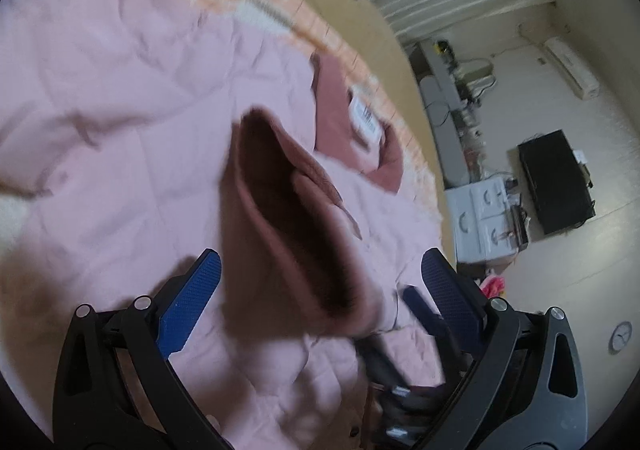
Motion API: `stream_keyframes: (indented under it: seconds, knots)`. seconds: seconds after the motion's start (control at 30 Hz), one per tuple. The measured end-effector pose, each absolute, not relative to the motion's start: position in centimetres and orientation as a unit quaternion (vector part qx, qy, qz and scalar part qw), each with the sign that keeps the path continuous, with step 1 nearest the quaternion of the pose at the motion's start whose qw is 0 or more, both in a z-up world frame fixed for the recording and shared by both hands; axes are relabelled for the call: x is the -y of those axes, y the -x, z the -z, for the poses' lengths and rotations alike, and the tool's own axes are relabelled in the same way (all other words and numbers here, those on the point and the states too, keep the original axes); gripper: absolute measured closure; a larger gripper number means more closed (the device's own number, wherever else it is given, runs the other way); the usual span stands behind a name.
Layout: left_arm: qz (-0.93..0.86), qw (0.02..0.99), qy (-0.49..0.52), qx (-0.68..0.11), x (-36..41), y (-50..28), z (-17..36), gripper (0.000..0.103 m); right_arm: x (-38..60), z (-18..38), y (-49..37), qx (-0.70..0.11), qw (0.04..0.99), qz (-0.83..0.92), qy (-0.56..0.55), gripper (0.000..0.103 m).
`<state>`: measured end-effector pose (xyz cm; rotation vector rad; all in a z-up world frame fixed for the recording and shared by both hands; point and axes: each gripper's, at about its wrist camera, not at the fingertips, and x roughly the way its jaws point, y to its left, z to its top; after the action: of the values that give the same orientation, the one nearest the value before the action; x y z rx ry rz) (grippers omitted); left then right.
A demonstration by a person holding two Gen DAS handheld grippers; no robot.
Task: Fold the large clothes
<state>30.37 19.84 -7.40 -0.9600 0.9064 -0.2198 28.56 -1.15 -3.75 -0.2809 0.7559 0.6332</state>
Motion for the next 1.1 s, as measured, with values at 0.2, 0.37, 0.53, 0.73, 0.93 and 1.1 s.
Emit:
stream_keyframes:
  seconds: [0.2, 0.37, 0.53, 0.73, 0.93, 1.1]
  knots:
    - [0.090, 0.810, 0.374, -0.443, -17.4, -30.9, 8.0, 0.023, 8.6, 2.2, -28.4, -0.363, 0.893, -0.251, 0.089, 0.020]
    - [0.060, 0.857, 0.268, -0.436, -15.2, -30.4, 7.2, 0.080, 14.8, 2.3, -28.7, -0.381, 0.903, -0.193, 0.036, 0.020]
    - [0.043, 0.897, 0.231, -0.375, -16.0, -29.9, 3.4, 0.090, 19.2, 2.2, -30.3, -0.385, 0.912, -0.138, 0.006, 0.020]
    - [0.013, 0.886, 0.217, -0.409, -17.4, -31.1, 5.4, 0.090, 20.5, 3.5, -33.2, -0.427, 0.897, -0.112, -0.020, 0.020]
    - [-0.011, 0.875, 0.198, -0.441, -17.2, -31.3, 7.4, 0.081, 18.8, 4.0, -35.7, -0.425, 0.897, -0.123, 0.001, 0.020]
    - [-0.016, 0.877, 0.180, -0.445, -16.8, -31.2, 7.6, 0.080, 18.9, 5.4, -38.2, -0.453, 0.884, -0.109, 0.023, 0.020]
